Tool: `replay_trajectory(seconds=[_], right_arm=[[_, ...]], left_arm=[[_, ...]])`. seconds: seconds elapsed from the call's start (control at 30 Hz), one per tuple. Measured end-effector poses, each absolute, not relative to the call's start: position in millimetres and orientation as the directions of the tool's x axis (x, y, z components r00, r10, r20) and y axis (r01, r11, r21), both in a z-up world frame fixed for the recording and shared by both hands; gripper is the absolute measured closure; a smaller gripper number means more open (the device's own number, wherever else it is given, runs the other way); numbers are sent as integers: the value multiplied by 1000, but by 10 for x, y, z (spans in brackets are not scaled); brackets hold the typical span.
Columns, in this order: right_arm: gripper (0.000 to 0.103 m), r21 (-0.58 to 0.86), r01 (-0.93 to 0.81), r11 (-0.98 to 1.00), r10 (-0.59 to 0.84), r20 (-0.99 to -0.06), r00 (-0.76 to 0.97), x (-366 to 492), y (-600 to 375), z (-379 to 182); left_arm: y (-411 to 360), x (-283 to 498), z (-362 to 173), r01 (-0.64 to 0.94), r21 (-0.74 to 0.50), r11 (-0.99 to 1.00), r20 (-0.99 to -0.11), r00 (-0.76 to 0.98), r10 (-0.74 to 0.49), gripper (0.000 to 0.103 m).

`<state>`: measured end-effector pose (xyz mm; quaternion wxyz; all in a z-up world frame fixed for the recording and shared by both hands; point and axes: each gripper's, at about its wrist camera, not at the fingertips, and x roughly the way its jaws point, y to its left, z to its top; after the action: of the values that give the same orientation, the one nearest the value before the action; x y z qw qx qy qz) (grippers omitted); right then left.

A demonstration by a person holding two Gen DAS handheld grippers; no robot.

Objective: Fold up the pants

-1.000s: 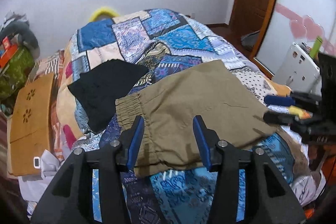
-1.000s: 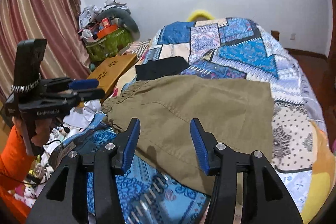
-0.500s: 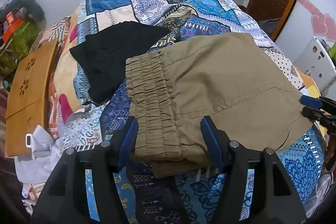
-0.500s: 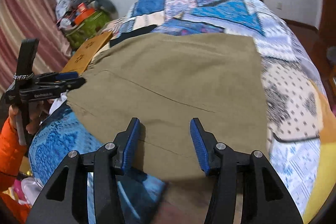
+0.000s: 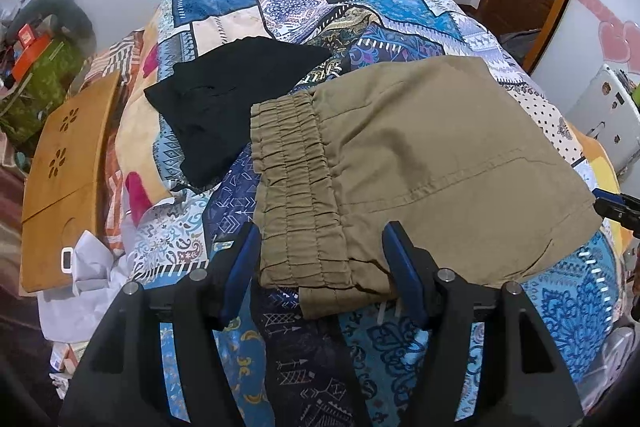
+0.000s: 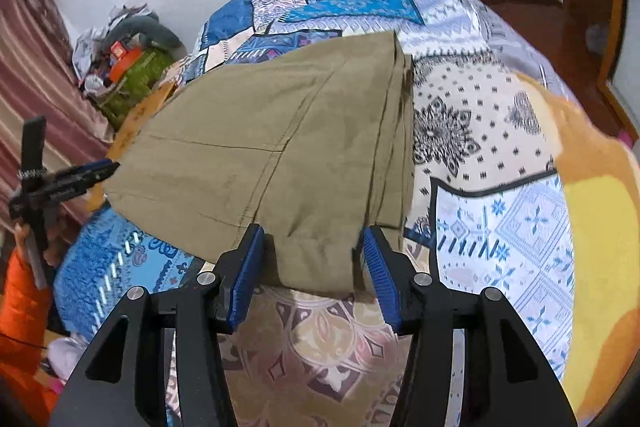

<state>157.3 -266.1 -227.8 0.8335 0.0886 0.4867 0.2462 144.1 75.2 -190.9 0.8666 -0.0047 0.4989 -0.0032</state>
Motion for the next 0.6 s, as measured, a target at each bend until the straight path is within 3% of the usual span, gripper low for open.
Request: replay_trajectory(seconds=[0.1, 0.2, 0.33, 0.6], right_arm=[[55, 320, -345, 882, 450, -787, 421, 1606, -2637, -2157], [54, 274, -377, 885, 433, -782, 448, 1684, -2612, -2021], [45, 230, -391, 891, 417, -755, 505, 1907, -2604, -1871], [39, 199, -415, 888, 414, -737, 534, 2565, -2458, -1882]], left_arm=[[818, 1481, -1748, -15, -19, 1000, -854, 521, -8, 38], [932, 1583, -1554, -48, -30, 998, -829, 559, 2, 27], [1069, 1792, -1408, -95, -40, 995, -811, 585, 24, 21], [1240, 2367, -1556, -155, -103, 983, -842, 539, -3, 12]])
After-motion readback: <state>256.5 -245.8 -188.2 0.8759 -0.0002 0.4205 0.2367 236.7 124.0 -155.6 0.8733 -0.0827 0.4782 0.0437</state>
